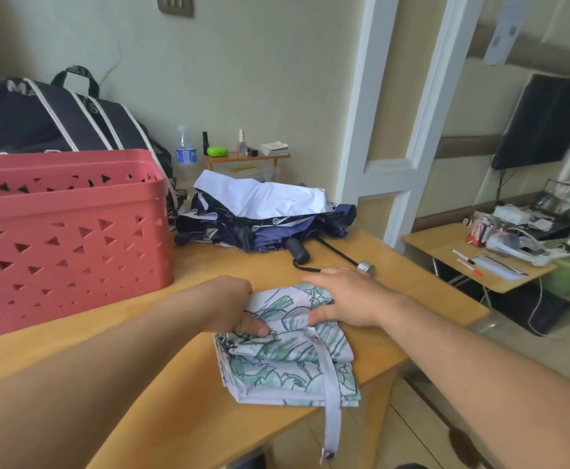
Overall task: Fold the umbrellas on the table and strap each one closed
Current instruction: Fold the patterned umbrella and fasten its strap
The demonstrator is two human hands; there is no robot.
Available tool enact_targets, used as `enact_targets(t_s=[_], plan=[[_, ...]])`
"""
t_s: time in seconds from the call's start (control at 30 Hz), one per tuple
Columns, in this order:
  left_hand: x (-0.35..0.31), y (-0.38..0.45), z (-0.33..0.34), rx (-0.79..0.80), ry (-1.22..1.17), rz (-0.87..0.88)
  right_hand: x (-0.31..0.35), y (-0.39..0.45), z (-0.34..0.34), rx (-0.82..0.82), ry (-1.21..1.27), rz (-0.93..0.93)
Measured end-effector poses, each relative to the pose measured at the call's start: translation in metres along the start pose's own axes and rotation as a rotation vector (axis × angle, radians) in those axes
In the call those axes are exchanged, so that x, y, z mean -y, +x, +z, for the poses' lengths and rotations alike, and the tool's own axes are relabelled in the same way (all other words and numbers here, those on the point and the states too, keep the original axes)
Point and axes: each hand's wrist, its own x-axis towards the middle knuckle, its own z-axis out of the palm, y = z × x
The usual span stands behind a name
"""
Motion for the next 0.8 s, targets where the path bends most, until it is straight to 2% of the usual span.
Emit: enact_targets(t_s=[0.17, 0.4, 0.67, 0.8], plan=[[-0.009, -0.002, 0.000, -0.066, 0.059, -0.008, 0.002, -0.006, 0.004, -0.094, 0.023, 0.053], [-0.005, -0.009, 0.008, -0.222, 0.155, -0.010, 0.012, -0.019, -0.007, -0.157, -0.228, 0.037], [-0.006, -0.014, -0.003, -0.178, 0.034, 0.055, 0.010, -0.016, -0.017, -0.184, -0.270, 0.016], [-0.008, -0.018, -0.012, -0.220, 0.056, 0.071, 0.016, -0.025, -0.026, -0.210, -0.327, 0.021]])
